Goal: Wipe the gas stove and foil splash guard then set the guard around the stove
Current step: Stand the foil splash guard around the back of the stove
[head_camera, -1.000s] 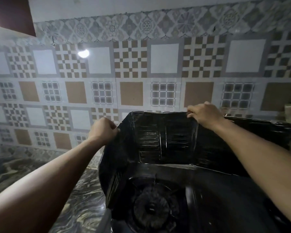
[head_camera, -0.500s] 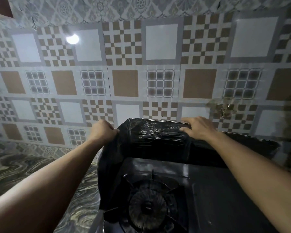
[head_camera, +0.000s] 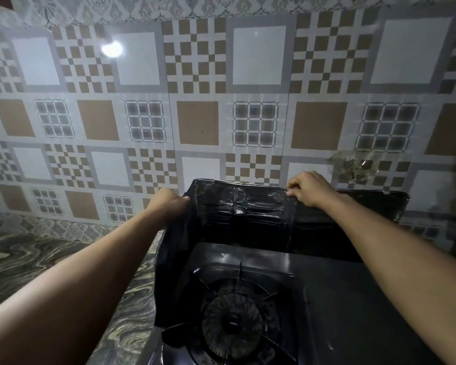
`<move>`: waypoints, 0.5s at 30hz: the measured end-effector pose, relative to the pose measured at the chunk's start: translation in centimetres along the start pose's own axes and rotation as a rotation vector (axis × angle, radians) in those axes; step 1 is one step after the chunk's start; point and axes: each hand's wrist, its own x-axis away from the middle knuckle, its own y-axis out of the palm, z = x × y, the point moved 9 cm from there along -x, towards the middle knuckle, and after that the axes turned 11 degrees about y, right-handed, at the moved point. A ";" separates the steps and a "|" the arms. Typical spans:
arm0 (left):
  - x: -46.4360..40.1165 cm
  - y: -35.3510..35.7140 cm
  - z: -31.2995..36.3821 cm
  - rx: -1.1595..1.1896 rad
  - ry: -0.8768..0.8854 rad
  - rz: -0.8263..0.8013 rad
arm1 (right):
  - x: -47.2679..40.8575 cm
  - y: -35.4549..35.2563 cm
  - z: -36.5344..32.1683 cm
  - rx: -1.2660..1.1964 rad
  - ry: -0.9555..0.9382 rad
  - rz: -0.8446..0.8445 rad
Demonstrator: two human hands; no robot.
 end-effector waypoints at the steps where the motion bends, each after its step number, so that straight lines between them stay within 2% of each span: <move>1: -0.1 0.2 0.2 -0.005 0.005 -0.007 | 0.0 0.1 -0.1 -0.007 0.001 -0.001; 8: 0.1 0.3 0.1 0.010 0.006 -0.012 | -0.2 0.7 0.1 -0.010 0.009 0.014; 12: 0.1 0.6 0.0 0.084 0.012 -0.033 | -0.3 -0.1 0.5 -0.007 0.033 0.098; 15: 0.6 1.1 0.0 0.148 0.012 -0.082 | -0.3 0.6 0.9 0.022 0.054 0.063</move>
